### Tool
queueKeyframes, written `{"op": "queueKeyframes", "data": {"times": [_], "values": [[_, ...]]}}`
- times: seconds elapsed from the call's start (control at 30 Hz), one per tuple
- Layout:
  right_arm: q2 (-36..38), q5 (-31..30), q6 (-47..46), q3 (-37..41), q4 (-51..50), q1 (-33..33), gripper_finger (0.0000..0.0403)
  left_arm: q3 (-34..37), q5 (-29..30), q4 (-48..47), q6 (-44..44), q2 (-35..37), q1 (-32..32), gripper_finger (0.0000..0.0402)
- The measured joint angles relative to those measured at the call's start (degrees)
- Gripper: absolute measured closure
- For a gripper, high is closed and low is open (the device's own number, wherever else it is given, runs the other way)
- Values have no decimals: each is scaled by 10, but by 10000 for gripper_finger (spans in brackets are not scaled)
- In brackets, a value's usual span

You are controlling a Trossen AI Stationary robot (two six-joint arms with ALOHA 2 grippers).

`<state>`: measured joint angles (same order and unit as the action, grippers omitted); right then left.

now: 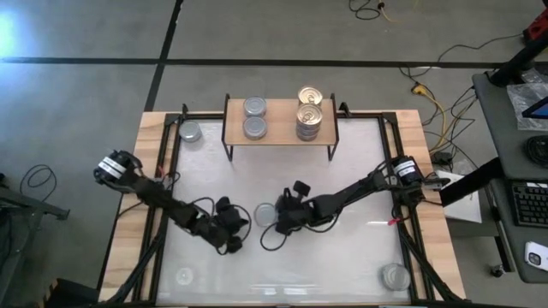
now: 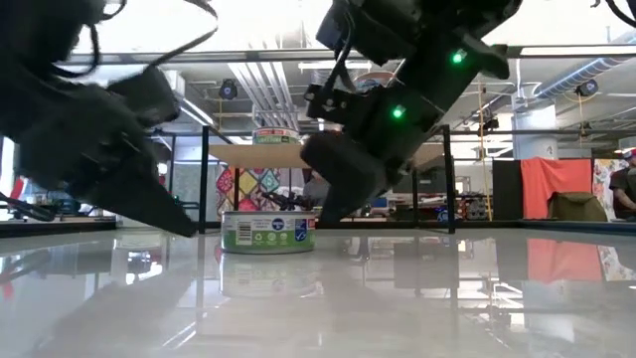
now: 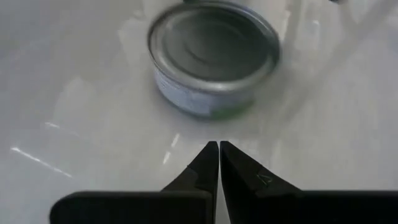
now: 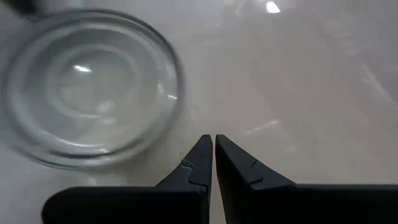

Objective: Stack canned seafood by type on shelf
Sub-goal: Stack the green tuna can on top of the green tuna can on the shelf

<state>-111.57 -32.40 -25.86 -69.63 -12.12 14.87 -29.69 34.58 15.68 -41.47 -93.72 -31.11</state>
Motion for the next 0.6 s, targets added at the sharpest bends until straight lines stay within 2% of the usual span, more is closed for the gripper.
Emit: {"op": "queueKeyframes", "data": {"times": [0.1, 0.3, 0.5, 0.6], "values": [[0, 26, 13, 2, 22, 1, 390, -15, 23, 7, 0, -32, 25, 401], [0, 75, -2, -1, 11, 18, 390, -55, 23, 7, 56, -80, 71, 401], [3, 110, -36, -10, 21, 51, 390, -88, 25, 13, 119, -84, 103, 401], [14, 132, -25, -30, 4, 58, 390, -102, 20, -34, 130, -66, 111, 401]]}}
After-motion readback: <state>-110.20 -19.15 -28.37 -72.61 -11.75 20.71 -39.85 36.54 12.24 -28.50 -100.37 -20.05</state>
